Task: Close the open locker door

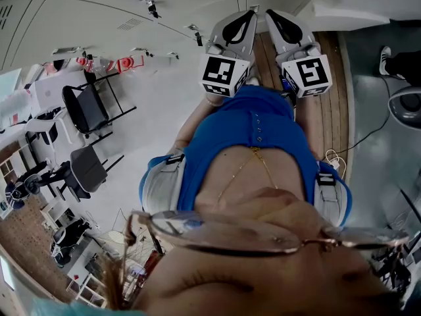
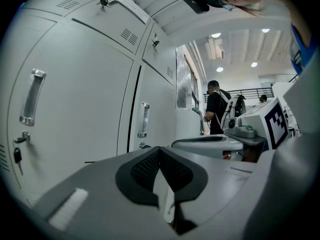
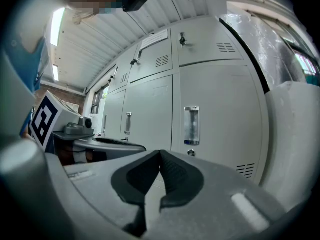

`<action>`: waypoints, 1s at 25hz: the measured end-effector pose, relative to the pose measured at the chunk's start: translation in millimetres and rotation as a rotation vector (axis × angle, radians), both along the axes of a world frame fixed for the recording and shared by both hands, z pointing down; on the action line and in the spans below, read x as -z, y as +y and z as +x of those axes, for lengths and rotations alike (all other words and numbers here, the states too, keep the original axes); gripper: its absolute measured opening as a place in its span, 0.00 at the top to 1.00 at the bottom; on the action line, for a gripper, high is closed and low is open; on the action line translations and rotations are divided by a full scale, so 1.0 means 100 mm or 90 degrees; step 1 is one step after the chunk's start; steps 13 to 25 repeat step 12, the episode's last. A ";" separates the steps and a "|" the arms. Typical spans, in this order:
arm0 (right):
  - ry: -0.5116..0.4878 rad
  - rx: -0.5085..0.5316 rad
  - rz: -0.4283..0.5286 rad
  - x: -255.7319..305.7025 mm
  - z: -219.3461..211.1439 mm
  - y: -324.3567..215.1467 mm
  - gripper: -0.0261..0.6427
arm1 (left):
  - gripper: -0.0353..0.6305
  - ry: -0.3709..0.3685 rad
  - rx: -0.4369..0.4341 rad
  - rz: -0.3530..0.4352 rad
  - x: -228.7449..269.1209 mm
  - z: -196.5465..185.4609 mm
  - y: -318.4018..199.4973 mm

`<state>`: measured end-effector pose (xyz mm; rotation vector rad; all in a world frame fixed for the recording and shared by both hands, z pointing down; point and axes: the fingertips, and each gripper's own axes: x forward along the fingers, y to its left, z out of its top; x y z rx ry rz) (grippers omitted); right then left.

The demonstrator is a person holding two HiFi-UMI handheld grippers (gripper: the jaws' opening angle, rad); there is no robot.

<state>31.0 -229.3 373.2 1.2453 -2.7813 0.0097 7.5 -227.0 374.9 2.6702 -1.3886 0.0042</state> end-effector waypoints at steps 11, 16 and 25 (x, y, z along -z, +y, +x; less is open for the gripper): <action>0.003 0.000 0.001 0.00 0.02 0.08 0.96 | 0.95 0.003 0.002 0.004 0.01 -0.01 0.08; 0.003 0.000 0.002 0.00 0.02 0.08 0.96 | 0.95 0.003 0.003 0.004 0.01 -0.01 0.08; 0.003 0.000 0.002 0.00 0.02 0.08 0.96 | 0.95 0.003 0.003 0.004 0.01 -0.01 0.08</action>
